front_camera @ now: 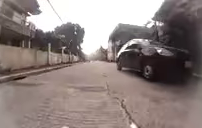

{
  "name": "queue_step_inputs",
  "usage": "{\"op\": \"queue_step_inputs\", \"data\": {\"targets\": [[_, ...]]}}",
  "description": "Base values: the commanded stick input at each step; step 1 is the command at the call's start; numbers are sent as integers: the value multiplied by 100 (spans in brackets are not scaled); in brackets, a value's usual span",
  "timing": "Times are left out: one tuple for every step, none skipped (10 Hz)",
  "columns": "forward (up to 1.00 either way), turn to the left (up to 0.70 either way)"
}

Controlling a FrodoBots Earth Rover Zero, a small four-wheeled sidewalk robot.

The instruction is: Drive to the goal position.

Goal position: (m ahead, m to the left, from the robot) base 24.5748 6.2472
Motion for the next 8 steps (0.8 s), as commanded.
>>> {"op": "queue_step_inputs", "data": {"targets": [[70, 1], [70, 1], [70, 1], [70, 1], [70, 1], [70, 1], [70, 1], [70, 1]]}}
